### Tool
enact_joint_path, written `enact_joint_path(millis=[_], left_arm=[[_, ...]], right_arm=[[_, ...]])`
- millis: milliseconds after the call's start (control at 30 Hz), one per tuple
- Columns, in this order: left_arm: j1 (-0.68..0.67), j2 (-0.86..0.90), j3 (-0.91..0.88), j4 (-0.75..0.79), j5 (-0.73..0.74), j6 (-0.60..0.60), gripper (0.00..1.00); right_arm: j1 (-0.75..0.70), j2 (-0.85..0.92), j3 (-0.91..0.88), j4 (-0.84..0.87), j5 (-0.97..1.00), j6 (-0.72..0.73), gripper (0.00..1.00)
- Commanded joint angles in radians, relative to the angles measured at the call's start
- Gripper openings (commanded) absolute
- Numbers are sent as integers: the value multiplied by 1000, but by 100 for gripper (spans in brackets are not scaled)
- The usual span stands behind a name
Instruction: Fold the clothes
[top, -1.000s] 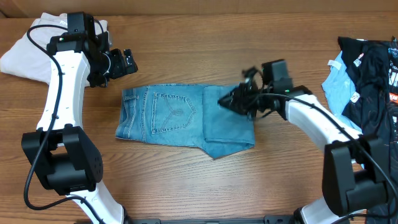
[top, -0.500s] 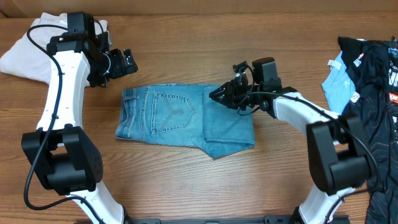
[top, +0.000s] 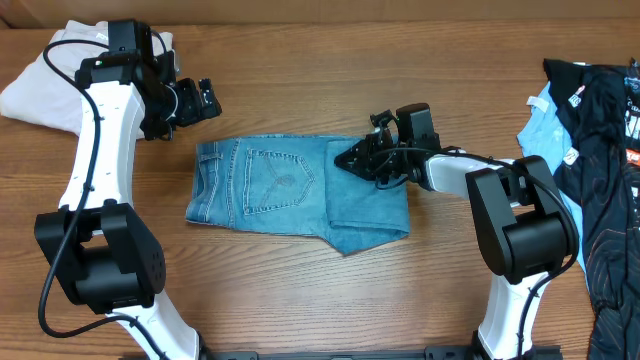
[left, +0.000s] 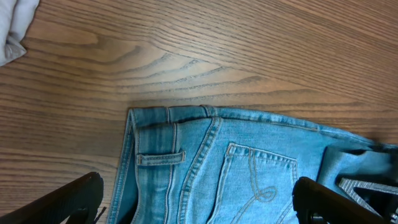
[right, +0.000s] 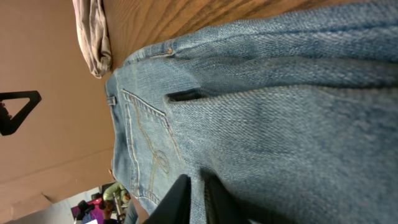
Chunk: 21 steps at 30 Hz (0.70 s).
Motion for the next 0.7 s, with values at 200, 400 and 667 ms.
enact_joint_path(millis=[200, 400, 667], left_arm=[[-8, 23, 13, 1, -72, 52, 100], [-8, 40, -30, 3, -71, 104, 100], [70, 140, -53, 3, 73, 187, 100]], right_arm=[[-54, -272, 103, -165, 24, -39, 69], [-110, -439, 170, -459, 117, -182, 100], [-175, -586, 190, -875, 396, -317, 100]])
